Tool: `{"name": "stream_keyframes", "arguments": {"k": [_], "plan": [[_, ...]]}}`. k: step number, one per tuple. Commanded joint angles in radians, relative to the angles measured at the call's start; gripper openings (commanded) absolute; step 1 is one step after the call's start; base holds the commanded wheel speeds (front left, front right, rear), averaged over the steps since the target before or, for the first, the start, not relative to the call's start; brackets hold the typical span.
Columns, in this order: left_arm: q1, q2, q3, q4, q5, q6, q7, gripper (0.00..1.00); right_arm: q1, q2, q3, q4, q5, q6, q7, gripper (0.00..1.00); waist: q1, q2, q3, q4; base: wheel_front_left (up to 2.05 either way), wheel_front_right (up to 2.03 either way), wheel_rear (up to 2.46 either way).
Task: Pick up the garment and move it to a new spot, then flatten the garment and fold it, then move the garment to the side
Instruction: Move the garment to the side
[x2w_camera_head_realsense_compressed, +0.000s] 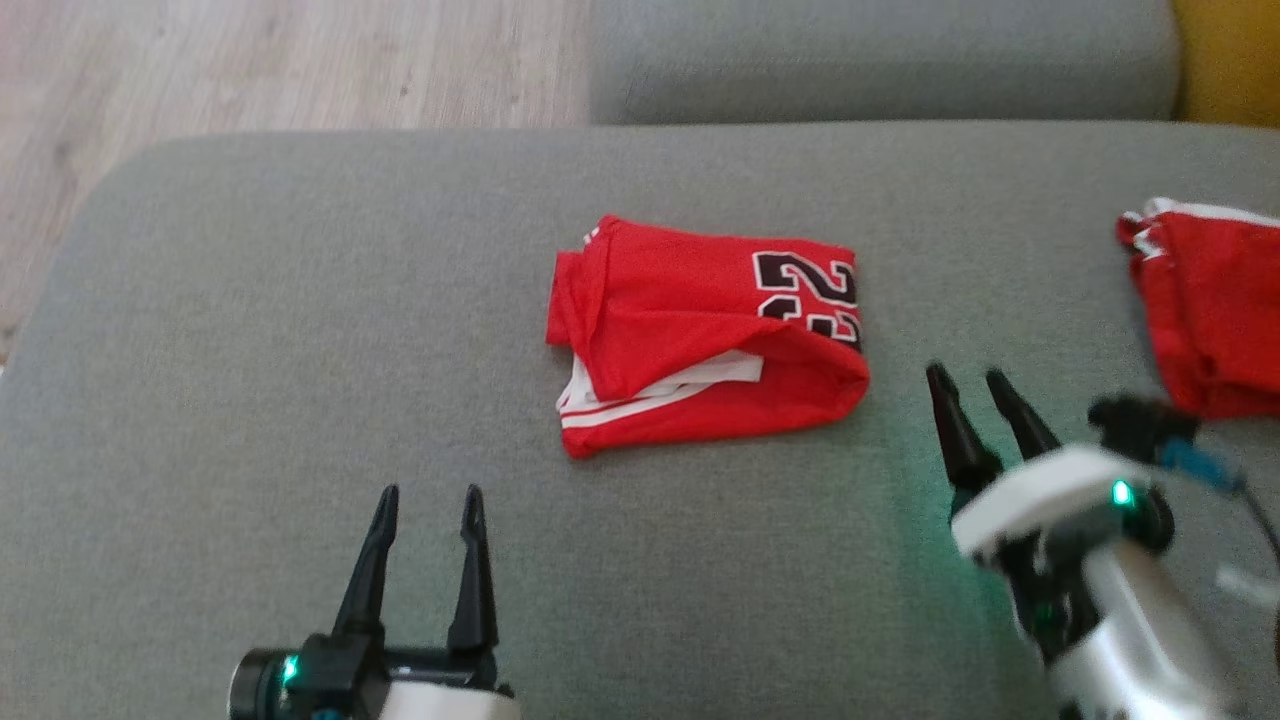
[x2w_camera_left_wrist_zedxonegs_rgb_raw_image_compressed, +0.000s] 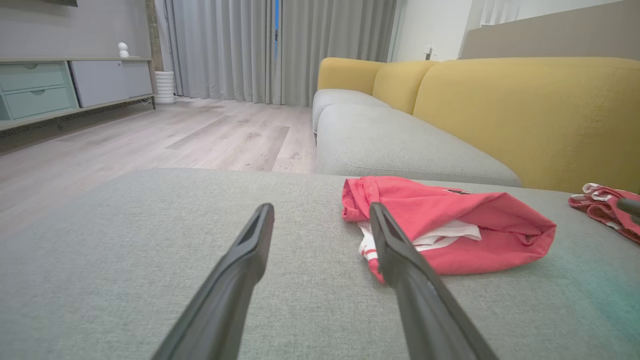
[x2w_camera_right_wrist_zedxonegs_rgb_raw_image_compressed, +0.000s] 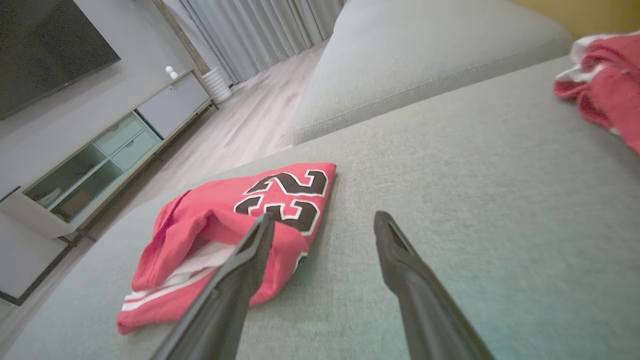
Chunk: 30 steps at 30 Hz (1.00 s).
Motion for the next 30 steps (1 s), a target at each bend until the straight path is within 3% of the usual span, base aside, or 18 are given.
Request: {"name": "stream_keyframes", "arguments": {"k": [1,8,19,20,21,22,23,24,30], "plan": [[-0.056,-0.003,0.019,-0.038,-0.003,0.007,-0.008,1.0,-0.08,-0.003,0.016,-0.006,0.032,-0.001,0.042,1.0,-0.0001,0.0,0.033,0.014,0.0,0.0,0.0],[-0.097,-0.003,-0.021,-0.039,-0.035,0.027,-0.008,1.0,-0.27,0.022,-0.052,0.176,0.09,-0.001,0.208,1.0,-0.0001,0.0,0.096,0.047,0.0,0.0,0.0],[-0.146,-0.003,-0.05,-0.036,-0.062,0.051,-0.008,1.0,-0.327,0.059,0.02,0.276,0.162,-0.001,0.338,1.0,-0.0001,0.0,0.136,0.075,0.0,0.0,0.0],[-0.148,-0.003,-0.05,-0.037,-0.064,0.052,-0.008,1.0,-0.322,0.061,0.025,0.269,0.179,-0.001,0.343,0.84,-0.0001,0.0,0.137,0.075,0.0,0.0,0.0],[-0.149,-0.003,-0.05,-0.038,-0.064,0.053,-0.008,1.0,-0.318,0.06,0.029,0.259,0.189,-0.001,0.34,0.38,-0.0001,0.0,0.137,0.074,0.0,0.0,0.0],[-0.15,-0.003,-0.05,-0.039,-0.065,0.055,-0.008,1.0,-0.315,0.055,0.033,0.248,0.196,-0.001,0.332,0.13,-0.0001,0.0,0.137,0.073,0.0,0.0,0.0],[-0.15,-0.003,-0.05,-0.039,-0.065,0.055,-0.008,1.0,-0.315,0.055,0.033,0.248,0.196,-0.001,0.332,0.13,-0.0001,0.0,0.137,0.073,0.0,0.0,0.0],[-0.151,-0.003,-0.049,-0.04,-0.065,0.057,-0.008,1.0,-0.311,0.049,0.034,0.238,0.204,-0.001,0.323,0.0,-0.0001,0.0,0.137,0.07,0.0,0.0,0.0],[-0.149,-0.003,-0.041,-0.048,-0.067,0.057,-0.008,1.0,-0.307,-0.025,0.061,0.15,0.233,-0.001,0.288,0.0,-0.0001,0.0,0.14,0.029,0.0,0.0,0.0]]}}
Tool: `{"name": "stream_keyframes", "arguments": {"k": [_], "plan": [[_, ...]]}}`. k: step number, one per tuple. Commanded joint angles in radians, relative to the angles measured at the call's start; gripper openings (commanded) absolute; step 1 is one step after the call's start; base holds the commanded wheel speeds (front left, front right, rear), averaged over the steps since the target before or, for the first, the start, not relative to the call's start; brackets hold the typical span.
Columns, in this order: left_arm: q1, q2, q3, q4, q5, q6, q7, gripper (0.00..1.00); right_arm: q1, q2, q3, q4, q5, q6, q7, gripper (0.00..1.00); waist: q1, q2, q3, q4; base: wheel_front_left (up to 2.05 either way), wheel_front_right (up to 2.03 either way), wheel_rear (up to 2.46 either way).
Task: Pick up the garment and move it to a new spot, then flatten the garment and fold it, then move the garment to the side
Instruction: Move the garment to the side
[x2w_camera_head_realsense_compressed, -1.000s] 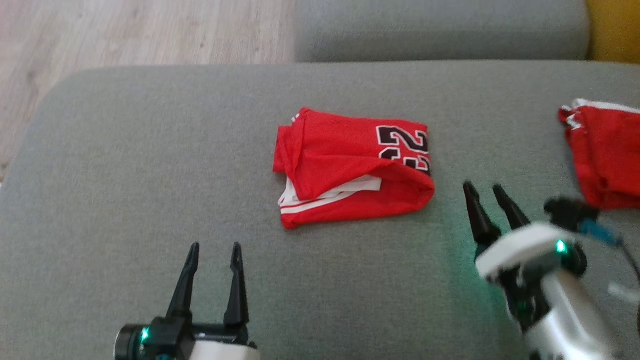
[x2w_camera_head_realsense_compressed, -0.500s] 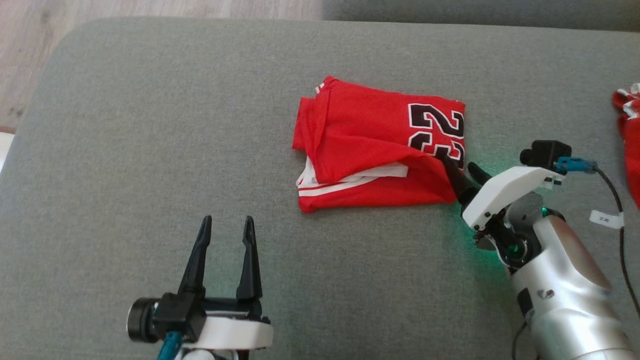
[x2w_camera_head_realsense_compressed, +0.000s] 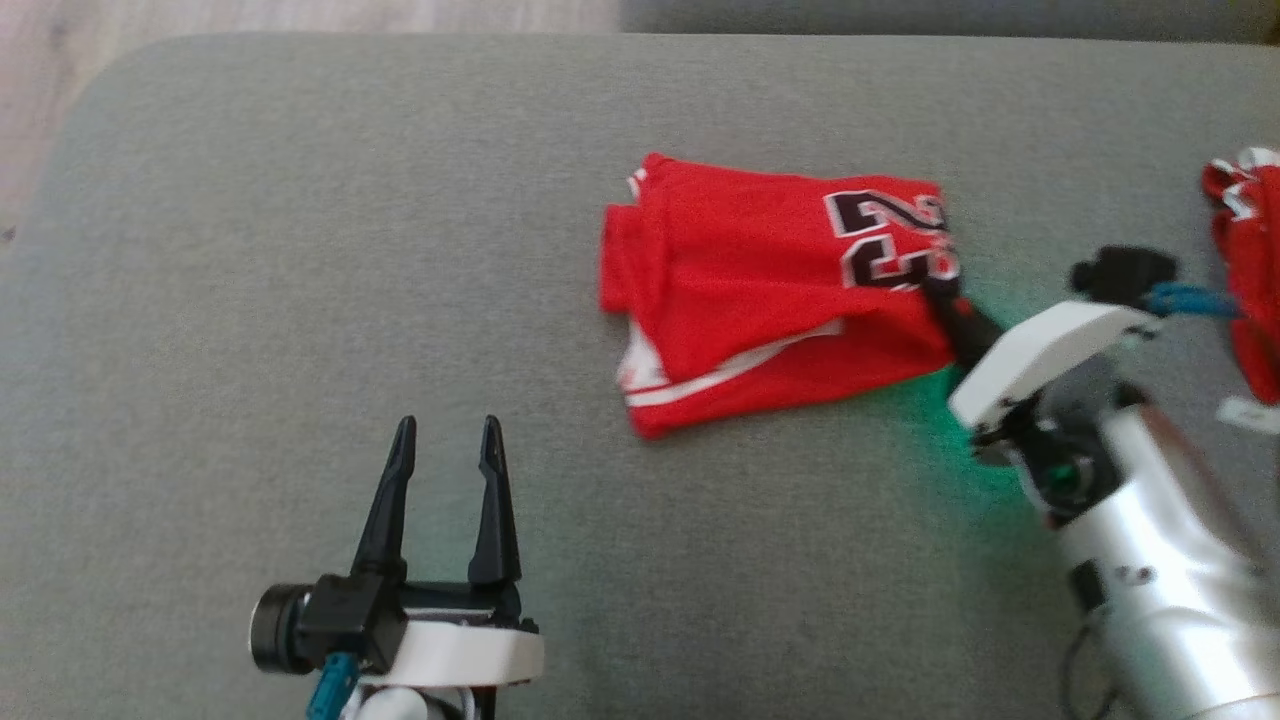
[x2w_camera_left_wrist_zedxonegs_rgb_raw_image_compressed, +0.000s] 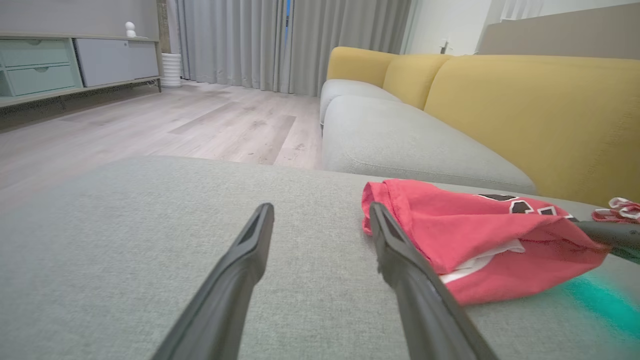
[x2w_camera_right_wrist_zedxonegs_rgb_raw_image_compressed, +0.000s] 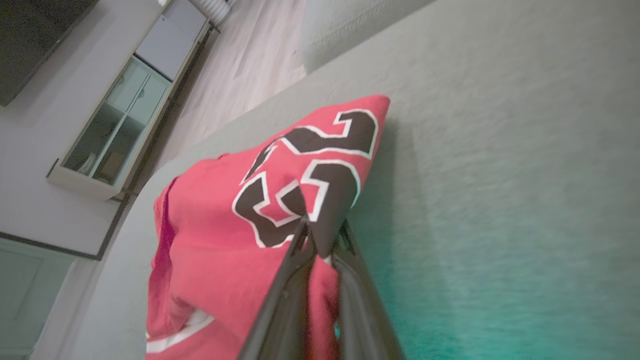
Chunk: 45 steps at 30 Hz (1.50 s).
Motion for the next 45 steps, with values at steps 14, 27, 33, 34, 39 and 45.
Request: {"name": "stream_keyframes", "arguments": {"k": [14,27,33,34,39,45], "plan": [[-0.092,-0.003,0.034,-0.037,0.039,-0.024,-0.008,1.0,-0.116,-0.357,-0.07,-0.214,0.002,-0.001,0.051,0.0,0.0,0.0,0.129,-0.154,0.0,0.0,0.0],[-0.184,-0.003,0.049,-0.016,0.084,-0.051,-0.008,1.0,-0.072,-0.496,-0.337,-0.243,-0.157,-0.001,0.056,1.0,0.0,0.0,0.183,-0.186,0.0,0.0,0.0],[-0.194,-0.003,0.087,-0.017,0.108,-0.017,-0.008,1.0,-0.005,-0.387,-0.342,-0.293,-0.303,-0.001,-0.119,1.0,0.0,0.0,0.141,-0.169,0.0,0.0,0.0],[-0.194,-0.003,0.094,-0.016,0.104,-0.015,-0.008,1.0,0.011,-0.358,-0.333,-0.306,-0.314,-0.001,-0.151,1.0,0.0,0.0,0.128,-0.166,0.0,0.0,0.0],[-0.177,-0.003,0.112,-0.022,0.068,-0.015,-0.008,1.0,0.084,-0.258,-0.236,-0.351,-0.382,-0.001,-0.273,1.0,0.0,0.0,0.076,-0.156,0.0,0.0,0.0],[-0.128,-0.003,0.115,-0.023,0.018,-0.011,-0.008,1.0,0.178,-0.098,-0.087,-0.336,-0.422,-0.001,-0.459,1.0,0.0,0.0,-0.009,-0.135,0.0,0.0,0.0]]}}
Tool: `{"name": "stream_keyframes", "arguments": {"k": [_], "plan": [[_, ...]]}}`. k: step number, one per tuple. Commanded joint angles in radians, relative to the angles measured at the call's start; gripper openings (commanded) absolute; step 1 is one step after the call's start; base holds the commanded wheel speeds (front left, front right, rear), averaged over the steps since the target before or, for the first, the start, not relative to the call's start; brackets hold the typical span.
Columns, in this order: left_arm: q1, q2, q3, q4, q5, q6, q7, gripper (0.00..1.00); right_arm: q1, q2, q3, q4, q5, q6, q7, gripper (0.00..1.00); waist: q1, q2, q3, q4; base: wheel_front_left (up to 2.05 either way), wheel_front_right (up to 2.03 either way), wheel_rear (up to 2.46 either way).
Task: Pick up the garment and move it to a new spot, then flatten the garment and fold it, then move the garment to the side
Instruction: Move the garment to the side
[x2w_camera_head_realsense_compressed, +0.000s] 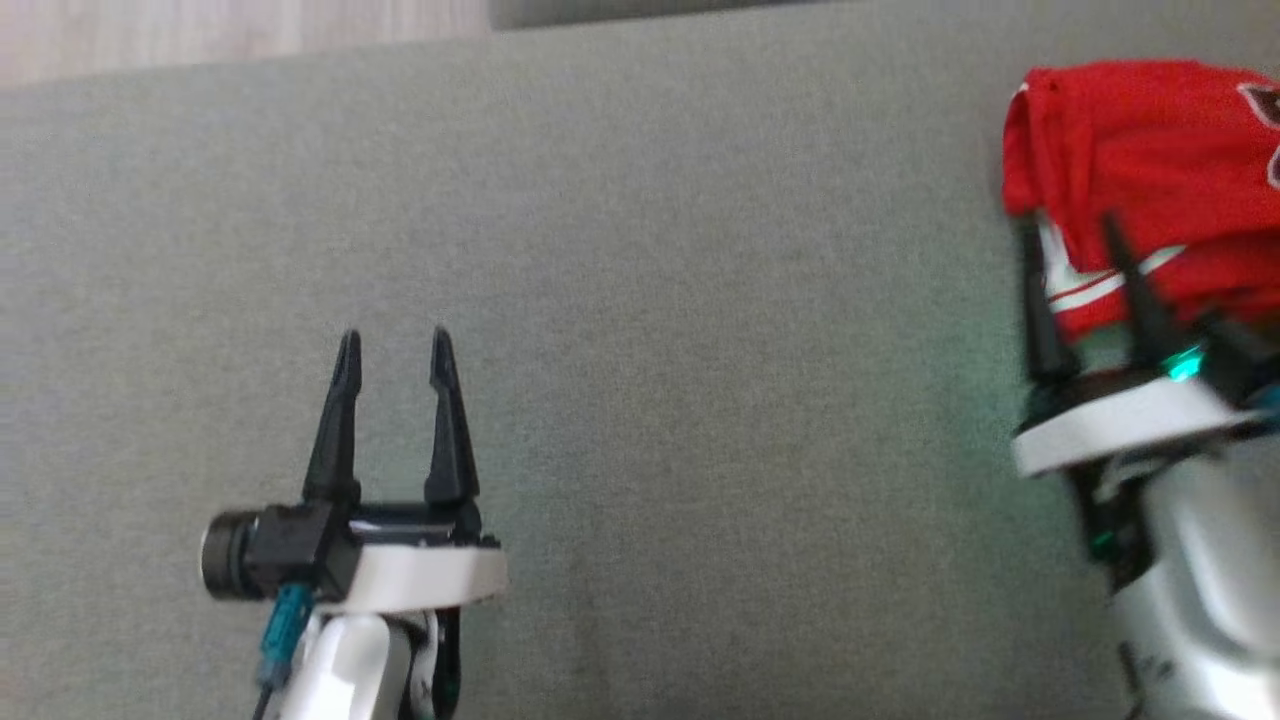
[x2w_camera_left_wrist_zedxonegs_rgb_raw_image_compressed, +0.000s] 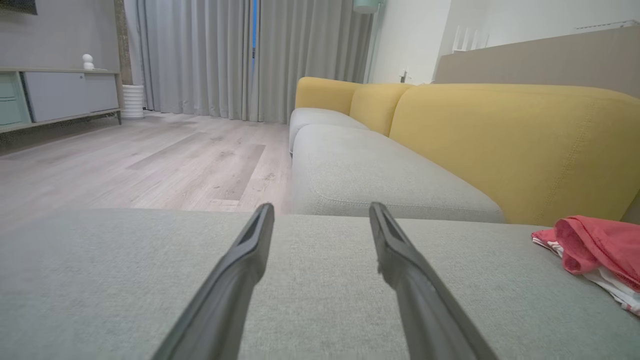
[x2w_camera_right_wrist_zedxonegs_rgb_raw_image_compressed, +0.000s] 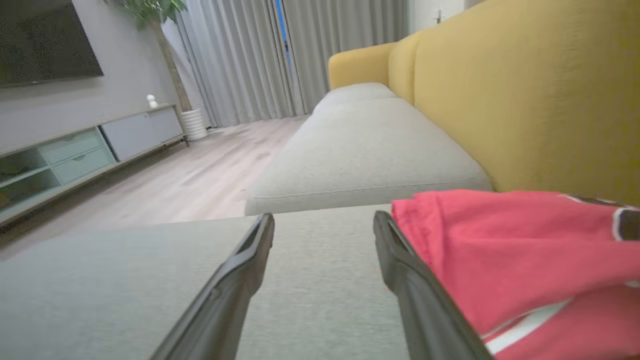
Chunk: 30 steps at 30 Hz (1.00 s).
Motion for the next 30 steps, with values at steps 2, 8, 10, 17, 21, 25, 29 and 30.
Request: {"name": "stream_keyframes", "arguments": {"k": [2,8,10,17,21,25,29,30], "plan": [[0.014,-0.001,0.035,-0.038,-0.012,0.013,-0.008,1.0,0.019,0.034,0.037,-0.014,-0.014,-0.001,-0.044,1.0,0.0002,0.0,-0.056,0.023,0.0,0.0,0.0],[0.082,-0.001,0.051,-0.067,0.005,0.01,-0.008,1.0,0.109,0.127,0.021,-0.118,-0.108,-0.001,-0.062,1.0,0.0002,0.0,-0.132,0.042,0.0,0.0,0.0],[0.108,-0.001,0.057,-0.077,0.012,0.001,-0.008,1.0,0.16,0.147,-0.008,-0.165,-0.151,-0.001,-0.062,1.0,0.0002,0.0,-0.157,0.049,0.0,0.0,0.0],[0.177,-0.001,0.059,-0.065,0.027,-0.045,-0.008,1.0,0.317,0.18,-0.05,-0.211,-0.216,-0.001,-0.062,1.0,0.0002,0.0,-0.218,0.065,0.0,0.0,0.0],[0.186,-0.001,0.06,-0.039,0.023,-0.056,-0.008,1.0,0.363,0.188,-0.051,-0.219,-0.221,-0.001,-0.062,1.0,0.0002,0.0,-0.232,0.071,0.0,0.0,0.0],[0.191,-0.001,0.058,-0.011,0.021,-0.062,-0.008,1.0,0.384,0.191,-0.045,-0.22,-0.227,-0.001,-0.062,1.0,0.0002,0.0,-0.241,0.073,0.0,0.0,0.0],[0.191,-0.001,0.059,0.006,0.022,-0.066,-0.008,1.0,0.39,0.192,-0.045,-0.217,-0.227,-0.001,-0.062,1.0,0.0002,0.0,-0.245,0.072,0.0,0.0,0.0],[0.191,-0.001,0.06,0.007,0.023,-0.067,-0.008,1.0,0.39,0.192,-0.045,-0.216,-0.227,-0.001,-0.062,1.0,0.0002,0.0,-0.245,0.071,0.0,0.0,0.0]]}}
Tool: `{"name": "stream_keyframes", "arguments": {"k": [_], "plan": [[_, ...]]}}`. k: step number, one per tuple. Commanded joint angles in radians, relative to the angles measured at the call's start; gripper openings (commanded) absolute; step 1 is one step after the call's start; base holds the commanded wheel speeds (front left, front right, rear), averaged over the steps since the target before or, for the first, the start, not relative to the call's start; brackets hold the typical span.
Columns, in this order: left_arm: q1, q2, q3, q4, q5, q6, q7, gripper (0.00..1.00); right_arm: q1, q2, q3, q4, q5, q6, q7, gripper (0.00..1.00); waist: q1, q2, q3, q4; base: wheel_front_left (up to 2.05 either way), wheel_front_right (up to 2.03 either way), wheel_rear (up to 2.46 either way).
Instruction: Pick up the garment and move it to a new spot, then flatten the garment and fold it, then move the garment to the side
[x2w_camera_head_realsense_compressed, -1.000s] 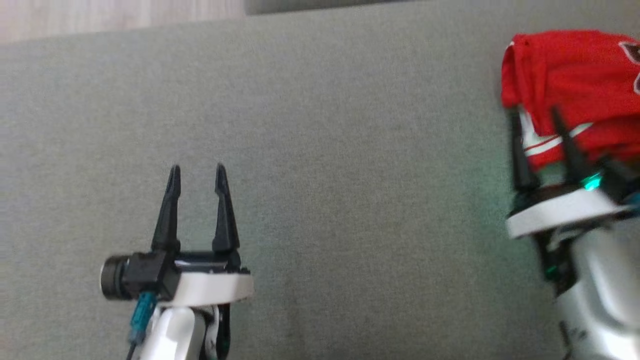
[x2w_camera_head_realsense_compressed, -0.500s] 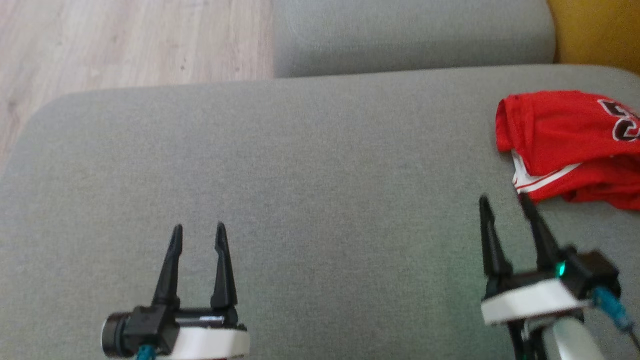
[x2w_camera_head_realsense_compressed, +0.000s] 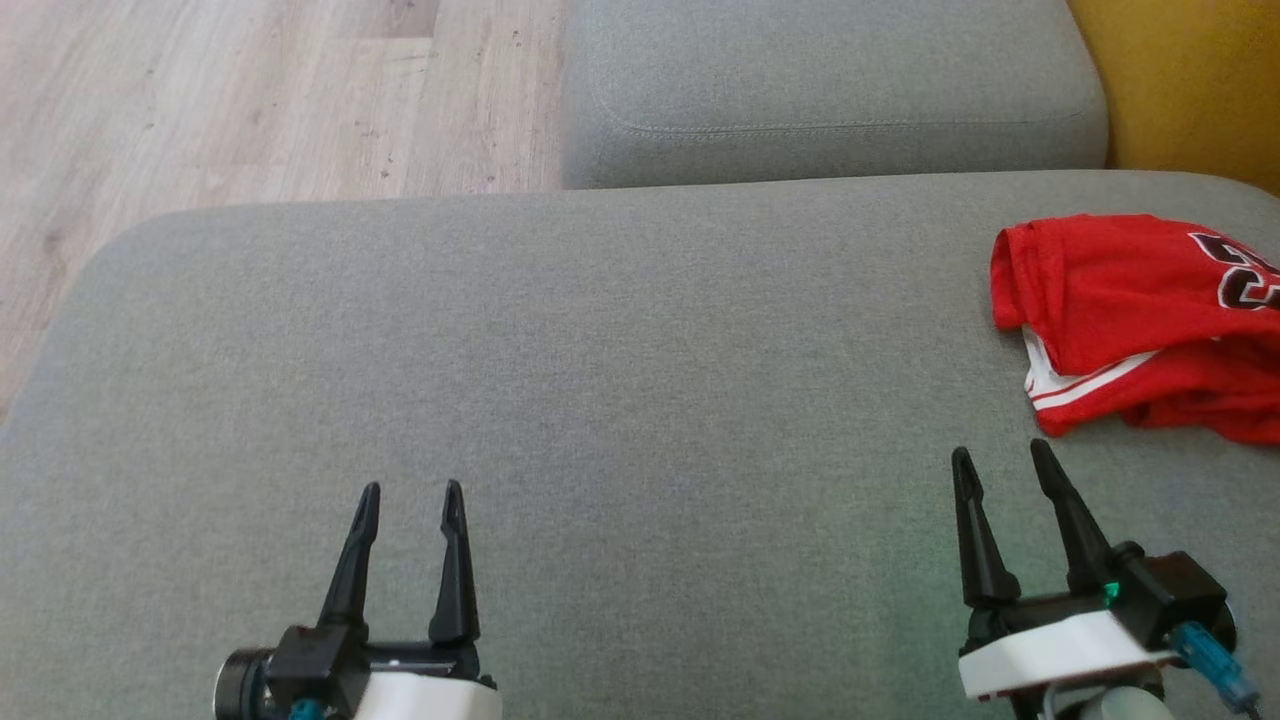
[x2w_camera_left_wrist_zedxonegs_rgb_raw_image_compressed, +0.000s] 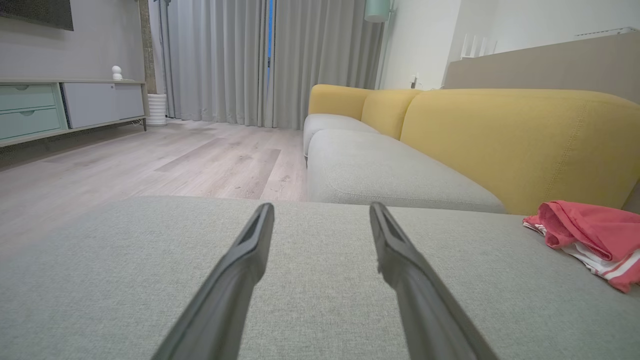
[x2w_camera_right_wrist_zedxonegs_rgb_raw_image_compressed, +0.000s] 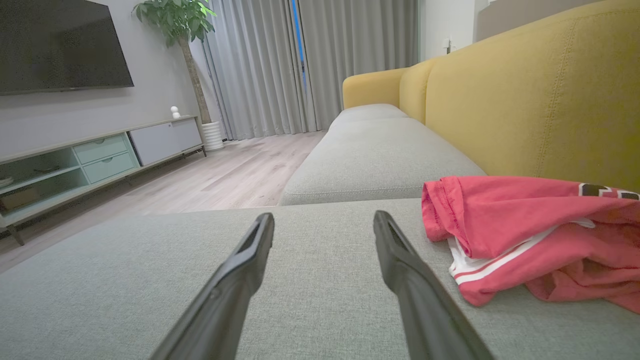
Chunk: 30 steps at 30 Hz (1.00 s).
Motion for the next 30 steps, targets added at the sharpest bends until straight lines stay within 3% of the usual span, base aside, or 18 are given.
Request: {"name": "stream_keyframes", "arguments": {"k": [1,10,11,16,30], "plan": [[-0.025,-0.002,0.037,-0.028,0.001,-0.004,-0.008,1.0,-0.027,-0.003,0.027,-0.033,-0.006,-0.001,-0.011,1.0,0.0001,0.0,0.001,-0.002,0.0,0.0,0.0],[-0.027,-0.002,0.036,-0.018,-0.002,-0.008,-0.008,1.0,-0.026,-0.003,0.037,-0.035,0.005,-0.001,-0.011,1.0,0.0001,0.0,0.008,-0.006,0.0,0.0,0.0],[0.0,0.0,0.0,0.009,0.0,-0.008,0.0,0.0,0.001,0.0,0.014,0.0,0.002,0.0,0.0,0.0,0.0001,0.0,0.009,-0.006,0.0,0.0,0.0],[0.022,0.0,-0.002,0.073,-0.006,-0.008,0.007,0.0,0.023,0.0,0.018,0.064,0.007,0.0,0.003,0.0,0.0001,0.0,0.009,-0.007,0.0,0.0,0.0],[0.0,0.01,0.027,0.077,-0.174,-0.032,0.037,0.0,-0.001,-0.01,0.009,0.066,0.182,0.0,0.034,0.0,0.0001,0.0,0.011,-0.013,0.0,0.0,0.0]]}}
